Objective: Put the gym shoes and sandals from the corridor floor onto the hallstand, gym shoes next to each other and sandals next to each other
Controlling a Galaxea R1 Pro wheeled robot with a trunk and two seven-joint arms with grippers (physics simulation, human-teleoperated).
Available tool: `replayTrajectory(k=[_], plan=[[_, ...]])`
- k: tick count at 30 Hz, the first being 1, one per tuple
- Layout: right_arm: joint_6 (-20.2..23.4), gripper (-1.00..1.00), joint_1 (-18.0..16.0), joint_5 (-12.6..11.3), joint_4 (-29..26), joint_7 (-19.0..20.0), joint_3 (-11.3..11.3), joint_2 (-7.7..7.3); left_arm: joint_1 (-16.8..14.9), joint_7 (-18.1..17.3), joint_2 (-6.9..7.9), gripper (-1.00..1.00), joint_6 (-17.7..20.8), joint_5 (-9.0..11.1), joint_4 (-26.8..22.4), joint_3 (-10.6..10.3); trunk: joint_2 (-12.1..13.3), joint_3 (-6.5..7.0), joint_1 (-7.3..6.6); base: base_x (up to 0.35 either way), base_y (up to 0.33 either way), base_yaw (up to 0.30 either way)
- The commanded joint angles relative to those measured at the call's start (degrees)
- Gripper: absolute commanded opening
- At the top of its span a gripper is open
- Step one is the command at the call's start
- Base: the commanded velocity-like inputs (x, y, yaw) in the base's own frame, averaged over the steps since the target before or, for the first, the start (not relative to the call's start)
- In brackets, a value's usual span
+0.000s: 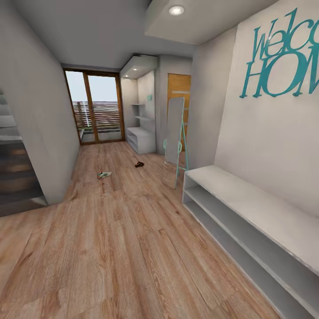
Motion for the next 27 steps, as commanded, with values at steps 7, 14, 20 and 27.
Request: replayTrajectory(k=[7,14,20,27], plan=[[-0.2,1.00,-0.3,-0.1,-1.2,0.3,-0.2,-0.17,-0.5,-0.1,-0.71,1.00,-0.2,0.1,-1.3,-0.1,0.0,-0.03,0.00,0.000,0.000,0.000],[-0.1,1.00,-0.3,-0.2,-3.4,0.3,-0.3,-0.24,-0.5,-0.1,-0.70,1.00,-0.7,0.2,-3.6,-0.1,0.0,-0.03,0.00,0.000,0.000,0.000],[-0.1,1.00,-0.3,-0.1,-5.3,0.3,-0.3,-0.19,-0.5,-0.1,-0.69,1.00,-0.8,0.2,-4.7,0.0,0.0,-0.03,0.00,-0.017,0.151,0.000],[-0.1,1.00,-0.3,-0.1,-7.1,0.3,-0.4,-0.18,-0.5,-0.1,-0.70,1.00,-2.0,0.2,-4.9,0.0,0.0,-0.12,0.00,-0.067,0.283,0.052]])
